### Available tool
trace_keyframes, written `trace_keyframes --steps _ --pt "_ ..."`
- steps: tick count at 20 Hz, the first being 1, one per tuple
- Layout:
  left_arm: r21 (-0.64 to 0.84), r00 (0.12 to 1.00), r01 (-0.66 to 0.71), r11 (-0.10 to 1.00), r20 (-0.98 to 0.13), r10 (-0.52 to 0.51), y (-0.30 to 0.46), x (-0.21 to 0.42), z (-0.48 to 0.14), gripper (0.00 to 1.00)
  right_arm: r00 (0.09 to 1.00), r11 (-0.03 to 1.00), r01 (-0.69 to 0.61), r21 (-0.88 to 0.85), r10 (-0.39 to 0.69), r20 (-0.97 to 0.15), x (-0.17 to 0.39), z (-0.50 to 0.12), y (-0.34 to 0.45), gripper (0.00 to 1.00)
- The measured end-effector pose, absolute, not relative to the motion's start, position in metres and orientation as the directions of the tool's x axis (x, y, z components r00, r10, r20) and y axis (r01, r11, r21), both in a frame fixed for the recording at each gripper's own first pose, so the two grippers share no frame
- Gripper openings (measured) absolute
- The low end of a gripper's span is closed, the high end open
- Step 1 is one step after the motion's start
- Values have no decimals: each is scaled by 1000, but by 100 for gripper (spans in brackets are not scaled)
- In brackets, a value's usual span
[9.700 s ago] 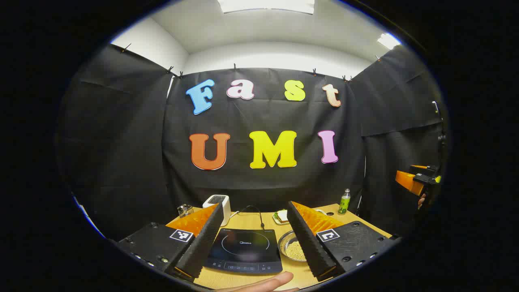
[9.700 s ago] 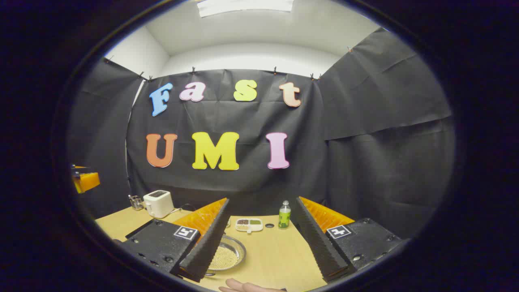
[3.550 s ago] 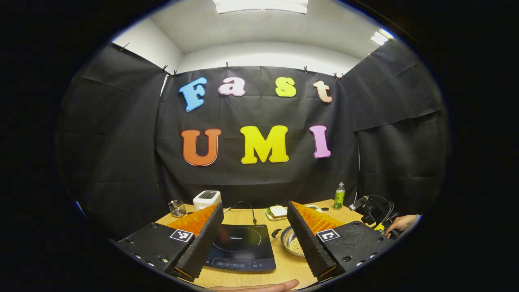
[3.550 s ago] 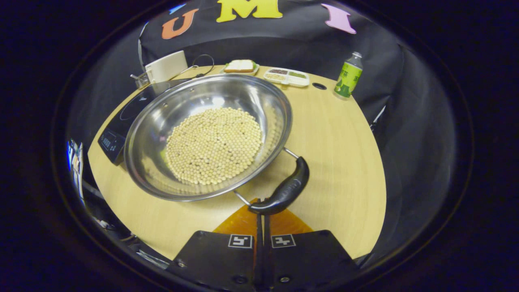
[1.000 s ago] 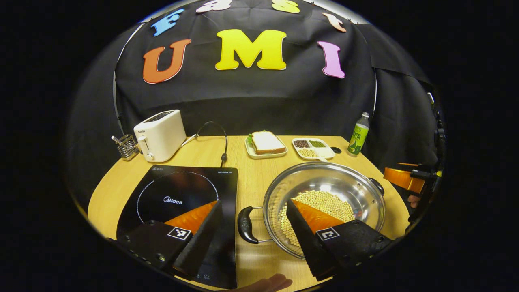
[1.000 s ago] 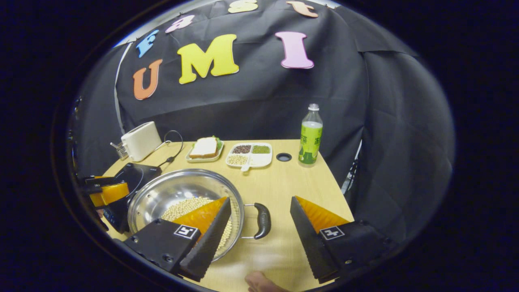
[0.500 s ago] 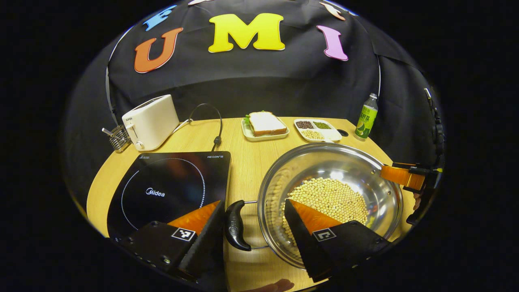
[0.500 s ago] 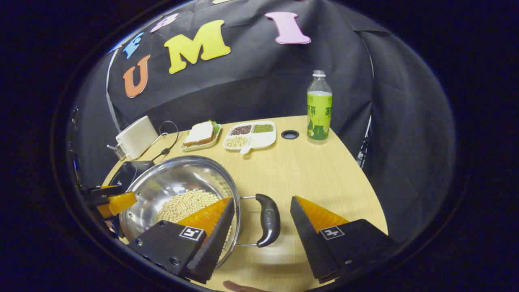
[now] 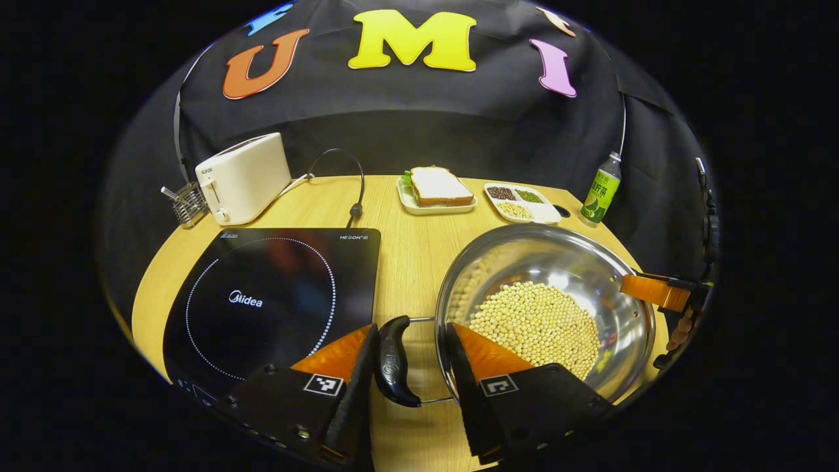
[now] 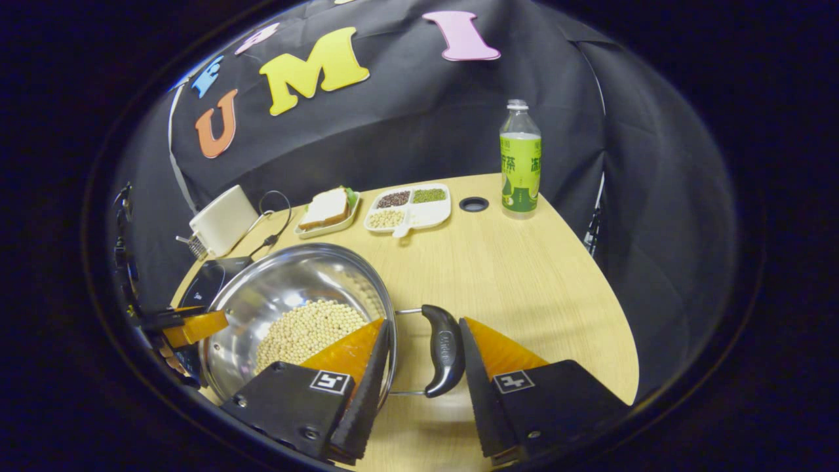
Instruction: First push the handle of the pot to place it horizontally, then grasp the pot with both hands and set it on the induction cooktop.
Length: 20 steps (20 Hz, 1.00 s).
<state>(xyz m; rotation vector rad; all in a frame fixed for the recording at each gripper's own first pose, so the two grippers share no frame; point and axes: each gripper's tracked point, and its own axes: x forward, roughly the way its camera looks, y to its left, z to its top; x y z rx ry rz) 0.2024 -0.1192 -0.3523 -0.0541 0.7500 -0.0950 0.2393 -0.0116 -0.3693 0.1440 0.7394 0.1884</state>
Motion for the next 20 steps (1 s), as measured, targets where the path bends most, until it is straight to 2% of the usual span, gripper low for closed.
trace_keyframes --steps 8,20 --pt "-97 719 88 991 -683 -130 -119 194 -348 57 724 977 -83 198 196 -661 225 -358 -12 60" --pt "-113 796 90 990 -590 -139 -68 174 -266 57 775 979 -90 181 183 -605 187 -270 35 58"
